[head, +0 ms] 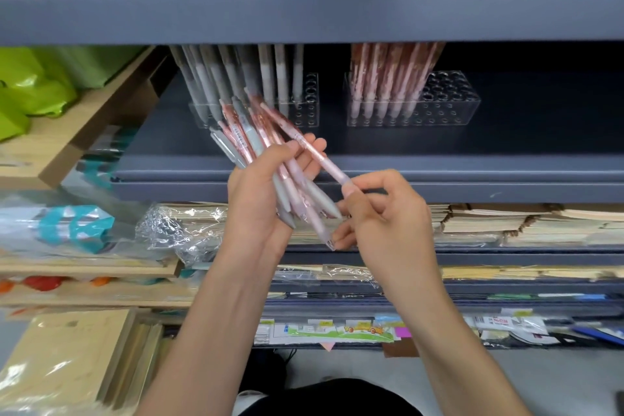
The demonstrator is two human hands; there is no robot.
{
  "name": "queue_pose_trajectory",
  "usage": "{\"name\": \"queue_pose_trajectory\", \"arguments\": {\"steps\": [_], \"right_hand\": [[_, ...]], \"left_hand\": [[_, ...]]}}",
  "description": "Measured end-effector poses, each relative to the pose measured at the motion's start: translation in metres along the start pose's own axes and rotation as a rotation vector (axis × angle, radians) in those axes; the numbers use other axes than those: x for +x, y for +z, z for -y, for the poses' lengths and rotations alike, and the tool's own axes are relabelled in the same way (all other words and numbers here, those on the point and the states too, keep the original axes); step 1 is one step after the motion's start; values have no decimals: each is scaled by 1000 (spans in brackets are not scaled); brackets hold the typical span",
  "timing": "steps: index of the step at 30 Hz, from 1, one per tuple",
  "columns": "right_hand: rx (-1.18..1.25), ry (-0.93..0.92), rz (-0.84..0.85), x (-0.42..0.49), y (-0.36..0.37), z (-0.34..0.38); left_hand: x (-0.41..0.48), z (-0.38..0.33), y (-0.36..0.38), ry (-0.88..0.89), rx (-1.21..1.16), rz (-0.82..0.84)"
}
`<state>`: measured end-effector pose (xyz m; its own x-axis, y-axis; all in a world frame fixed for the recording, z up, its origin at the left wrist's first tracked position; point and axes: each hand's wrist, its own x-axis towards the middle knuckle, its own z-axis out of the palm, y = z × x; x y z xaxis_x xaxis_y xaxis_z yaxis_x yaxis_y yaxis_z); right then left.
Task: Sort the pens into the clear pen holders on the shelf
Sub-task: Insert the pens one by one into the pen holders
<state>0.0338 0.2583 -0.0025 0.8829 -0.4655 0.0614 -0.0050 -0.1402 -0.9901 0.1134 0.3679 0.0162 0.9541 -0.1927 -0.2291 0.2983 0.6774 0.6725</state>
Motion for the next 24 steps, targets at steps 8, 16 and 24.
{"name": "queue_pose_trajectory", "arguments": {"steps": [8, 16, 24], "right_hand": [[-151, -74, 9, 11, -3, -3], [-532, -381, -10, 10, -5, -1], [-633, -150, 137, 23, -36, -14]], "left_hand": [[-2, 7, 3, 26, 69, -75], [-1, 13, 5, 61, 165, -62], [1, 15, 6, 92, 204, -2]]}}
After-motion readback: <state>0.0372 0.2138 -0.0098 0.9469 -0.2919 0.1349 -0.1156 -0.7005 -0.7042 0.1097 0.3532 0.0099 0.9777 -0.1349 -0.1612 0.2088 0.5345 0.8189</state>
